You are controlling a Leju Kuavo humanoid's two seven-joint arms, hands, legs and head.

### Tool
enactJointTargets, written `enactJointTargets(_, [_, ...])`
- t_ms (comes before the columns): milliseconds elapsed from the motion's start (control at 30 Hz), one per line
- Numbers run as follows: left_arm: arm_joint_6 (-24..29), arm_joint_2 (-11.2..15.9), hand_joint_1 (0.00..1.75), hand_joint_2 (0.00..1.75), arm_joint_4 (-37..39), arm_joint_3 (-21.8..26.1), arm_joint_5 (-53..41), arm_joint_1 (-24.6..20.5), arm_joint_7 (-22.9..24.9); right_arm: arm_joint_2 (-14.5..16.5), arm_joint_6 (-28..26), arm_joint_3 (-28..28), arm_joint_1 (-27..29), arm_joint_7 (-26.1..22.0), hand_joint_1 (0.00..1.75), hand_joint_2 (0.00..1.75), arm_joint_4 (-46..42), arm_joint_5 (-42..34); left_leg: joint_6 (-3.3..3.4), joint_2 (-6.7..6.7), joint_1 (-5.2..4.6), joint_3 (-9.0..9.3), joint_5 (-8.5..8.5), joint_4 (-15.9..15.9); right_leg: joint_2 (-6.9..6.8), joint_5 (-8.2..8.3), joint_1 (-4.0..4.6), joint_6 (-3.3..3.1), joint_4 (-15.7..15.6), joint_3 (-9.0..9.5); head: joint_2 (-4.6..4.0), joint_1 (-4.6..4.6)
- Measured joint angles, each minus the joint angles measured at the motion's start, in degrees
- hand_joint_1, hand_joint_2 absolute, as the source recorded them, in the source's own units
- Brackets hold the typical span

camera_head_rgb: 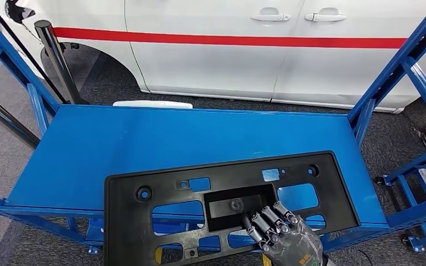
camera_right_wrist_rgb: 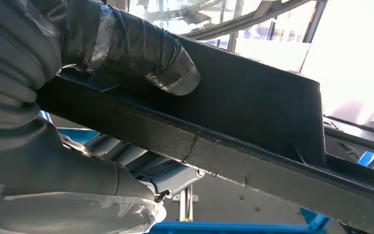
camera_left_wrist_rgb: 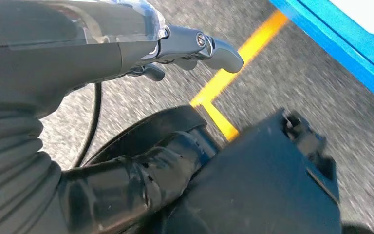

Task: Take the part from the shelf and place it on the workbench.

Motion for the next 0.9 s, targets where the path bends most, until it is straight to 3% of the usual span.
enactJointTargets(167, [-0.79,1.71,0.00,1.75,0.00,0.00,-0.05,-0.29,-1.18,1.37,0.00,-0.77,-0.23,-0.14,1.75,1.75,0.69,0.00,-0.01,0.00,0.00,0.01,0.00,0.00,0.00,0.00,0.00,0.00,0.01,0.01,0.00,0.00])
enactJointTargets(467, [0.67,2.16,0.00,1.75,0.00,0.00,-0.11,-0.48,-0.41,2.46,0.00,-1.44,-0.20,0.10,1.75,1.75,0.79,0.00,0.12,-0.01,-0.35,-0.02,-0.12,0.14,0.00,0.01,-0.37,0.11,-0.09,0.03,0.00,0.01])
enactJointTargets(600, [0.83,2.34,0.00,1.75,0.00,0.00,-0.13,-0.55,-0.24,2.62,0.00,-1.45,-0.20,0.21,1.75,1.75,0.79,0.00,0.48,-0.03,-0.59,-0.01,-0.24,0.15,0.00,0.04,-0.61,0.44,-0.23,0.10,0.00,-0.01])
enactJointTargets(667, [0.90,2.40,0.00,1.75,0.00,0.00,-0.14,-0.64,-0.12,2.65,0.00,-1.46,-0.19,0.38,1.75,1.75,0.79,0.00,0.91,0.03,-0.15,0.37,0.14,-0.67,0.02,-0.30,-0.53,0.72,0.02,0.19,0.00,-0.01])
enactJointTargets(733, [0.92,2.43,0.00,1.75,0.00,0.00,-0.15,-0.68,-0.03,2.67,-0.05,-1.48,-0.22,0.52,1.75,1.75,0.79,0.00,1.33,0.17,0.34,0.85,0.56,-1.60,0.05,-2.55,-0.51,0.96,3.44,-1.21,0.00,0.05])
enactJointTargets(800, [0.97,2.61,0.00,1.75,0.00,0.01,-0.16,-0.52,0.04,2.67,-0.11,-1.51,-0.15,0.62,1.75,1.75,0.89,0.00,1.42,0.26,0.36,0.94,0.63,-1.74,0.05,-6.00,-0.83,1.28,10.71,-4.85,0.00,0.08])
enactJointTargets(833, [0.98,2.72,0.00,1.75,0.00,0.01,-0.16,-0.42,0.05,2.67,-0.13,-1.55,-0.09,0.66,1.75,1.75,0.99,0.00,1.40,0.28,0.38,0.93,0.61,-1.71,0.03,-6.97,-1.04,1.47,13.89,-6.58,0.00,0.08])
enactJointTargets(867, [0.98,2.81,0.00,1.75,0.00,0.02,-0.16,-0.30,0.00,2.67,-0.13,-1.59,-0.04,0.69,1.75,1.75,1.11,0.00,1.33,0.28,0.43,0.94,0.57,-1.63,0.02,-6.86,-1.25,1.65,15.44,-7.56,0.00,0.08])
enactJointTargets(900, [0.97,2.86,0.00,1.75,0.00,0.02,-0.16,-0.24,-0.03,2.67,-0.13,-1.62,-0.03,0.74,1.75,1.75,1.20,0.00,1.21,0.25,0.52,0.95,0.50,-1.50,0.01,-5.56,-1.44,1.81,14.70,-7.49,0.00,0.09])
